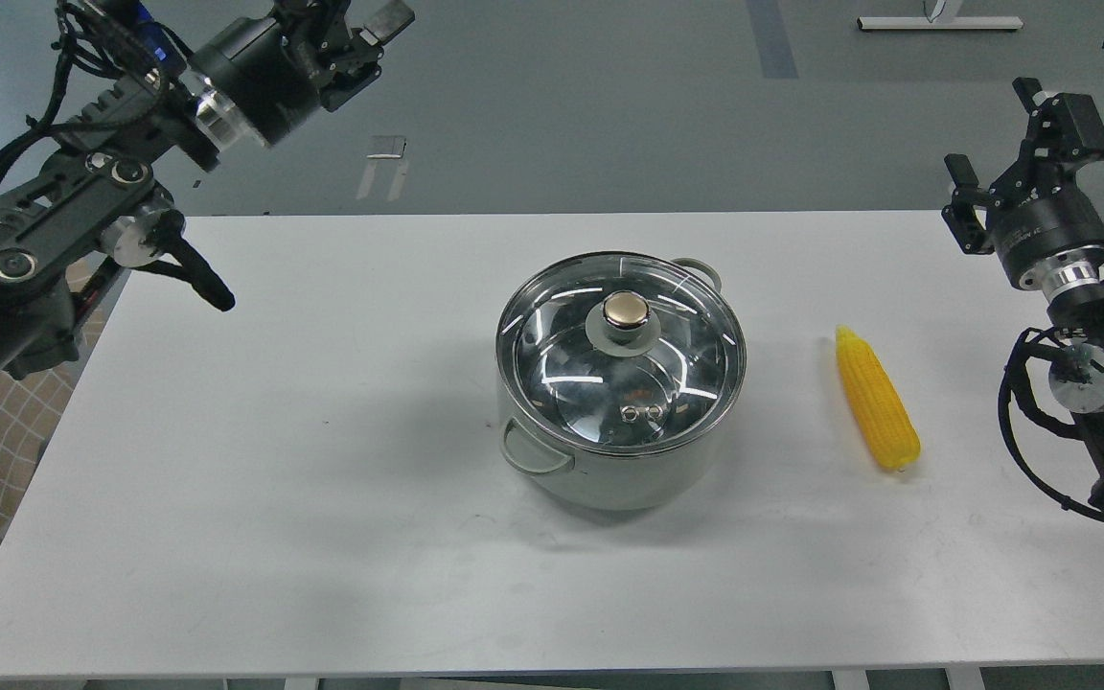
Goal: Open pot and put corn in
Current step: 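Reach the left gripper over the pot and grasp the lid's brass knob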
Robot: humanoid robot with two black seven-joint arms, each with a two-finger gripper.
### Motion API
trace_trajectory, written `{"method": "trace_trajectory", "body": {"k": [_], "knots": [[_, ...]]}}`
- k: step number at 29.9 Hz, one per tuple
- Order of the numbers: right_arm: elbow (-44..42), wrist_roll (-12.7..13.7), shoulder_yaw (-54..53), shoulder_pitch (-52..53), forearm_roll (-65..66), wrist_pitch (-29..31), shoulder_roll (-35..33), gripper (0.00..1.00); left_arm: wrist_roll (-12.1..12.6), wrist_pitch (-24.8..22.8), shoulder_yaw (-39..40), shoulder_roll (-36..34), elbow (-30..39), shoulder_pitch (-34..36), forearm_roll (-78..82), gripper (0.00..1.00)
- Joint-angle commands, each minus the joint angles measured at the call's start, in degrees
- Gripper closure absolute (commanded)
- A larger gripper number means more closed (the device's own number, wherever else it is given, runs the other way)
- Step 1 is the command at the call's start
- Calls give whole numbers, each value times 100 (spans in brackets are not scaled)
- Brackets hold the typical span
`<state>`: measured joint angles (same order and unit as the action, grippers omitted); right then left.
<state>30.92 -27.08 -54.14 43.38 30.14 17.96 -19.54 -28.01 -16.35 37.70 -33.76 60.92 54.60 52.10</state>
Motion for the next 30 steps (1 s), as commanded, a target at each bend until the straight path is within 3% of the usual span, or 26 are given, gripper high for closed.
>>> {"method": "trace_trajectory", "body": {"k": [1, 5, 7, 14, 21, 30], "knots": [[1, 1, 0, -14, 9, -11, -7, 0, 1, 510, -9, -70, 806, 77, 1598, 2], [10, 1, 0, -5, 9, -11, -15, 0, 1, 747, -70, 9, 1737, 16, 4126, 2], [10, 1, 0, -5, 9, -11, -15, 0, 1, 783, -88, 62, 1888, -2, 4745, 2], [36, 1, 0, -14, 9, -11, -6, 0, 1, 1169, -798, 650, 1547, 16, 7137, 2], [45, 1, 149, -5, 9, -11, -6, 0, 1, 1371, -1572, 1081, 888, 7, 7290, 2], [54, 1, 202, -14, 9, -11, -6, 0, 1, 1539, -1670, 1468, 237, -160, 7290, 4]]}}
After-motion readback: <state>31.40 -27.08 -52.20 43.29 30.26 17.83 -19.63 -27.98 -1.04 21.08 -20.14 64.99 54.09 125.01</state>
